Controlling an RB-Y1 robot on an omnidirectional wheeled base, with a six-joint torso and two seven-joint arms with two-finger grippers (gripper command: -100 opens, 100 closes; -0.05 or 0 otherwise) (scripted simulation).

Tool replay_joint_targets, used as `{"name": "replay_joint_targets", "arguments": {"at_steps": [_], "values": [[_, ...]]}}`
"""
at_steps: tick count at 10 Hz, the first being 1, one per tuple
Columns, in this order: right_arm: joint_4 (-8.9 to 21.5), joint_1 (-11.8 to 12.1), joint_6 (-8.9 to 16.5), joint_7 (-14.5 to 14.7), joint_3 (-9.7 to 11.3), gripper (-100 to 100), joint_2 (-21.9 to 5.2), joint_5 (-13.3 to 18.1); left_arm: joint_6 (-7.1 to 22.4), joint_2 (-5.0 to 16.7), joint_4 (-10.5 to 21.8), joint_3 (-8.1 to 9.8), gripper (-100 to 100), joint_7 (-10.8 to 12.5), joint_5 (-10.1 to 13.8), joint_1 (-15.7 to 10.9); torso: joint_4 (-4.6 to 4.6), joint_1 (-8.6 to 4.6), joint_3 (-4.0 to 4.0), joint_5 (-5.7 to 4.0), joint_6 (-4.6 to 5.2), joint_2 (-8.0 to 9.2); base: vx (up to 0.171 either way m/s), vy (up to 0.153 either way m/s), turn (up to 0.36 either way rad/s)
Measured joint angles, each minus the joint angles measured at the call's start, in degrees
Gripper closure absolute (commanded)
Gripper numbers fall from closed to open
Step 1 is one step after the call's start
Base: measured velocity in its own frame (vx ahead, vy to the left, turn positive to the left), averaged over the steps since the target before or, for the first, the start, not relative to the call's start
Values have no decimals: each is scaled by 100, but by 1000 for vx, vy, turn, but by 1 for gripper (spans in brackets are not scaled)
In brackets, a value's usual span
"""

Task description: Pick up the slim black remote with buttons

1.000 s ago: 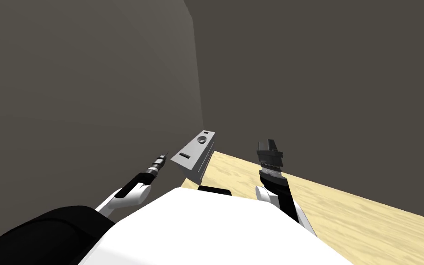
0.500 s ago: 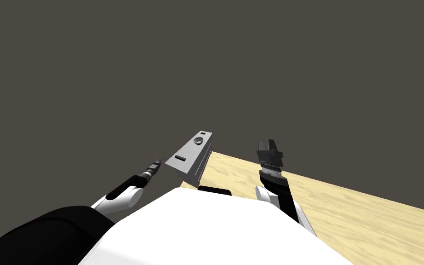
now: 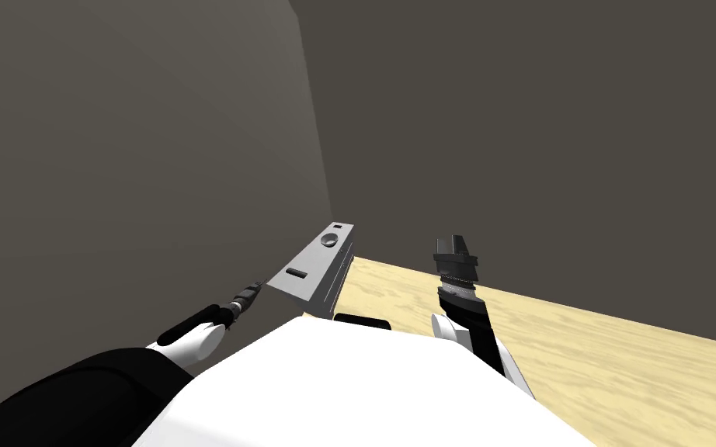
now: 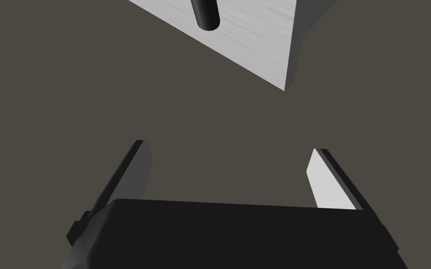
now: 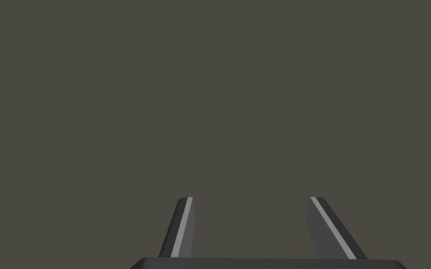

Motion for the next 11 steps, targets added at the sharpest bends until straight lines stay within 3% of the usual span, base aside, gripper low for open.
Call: {"name": "replay_joint_targets", "arguments": {"at_steps": [1,6,7,11], "values": [[0,0,0,0,0,0,0,0,139,52,251,-2,-100,-140,136,-64,-1,-2,-3,0,4,-5,74,-18,-65],[0,0,0,0,0,0,0,0,829,269,805,79,-100,-667,756,106,-2,3,-5,0,-1,-9,91,-14,-117],[0,0,0,0,0,0,0,0,993,443,971,115,-100,-796,1001,182,-3,5,-9,0,3,-17,91,-2,-72],[0,0,0,0,0,0,0,0,1536,654,1454,151,-100,-1225,1645,303,-2,-4,-6,-1,2,-10,106,-16,-142]]}}
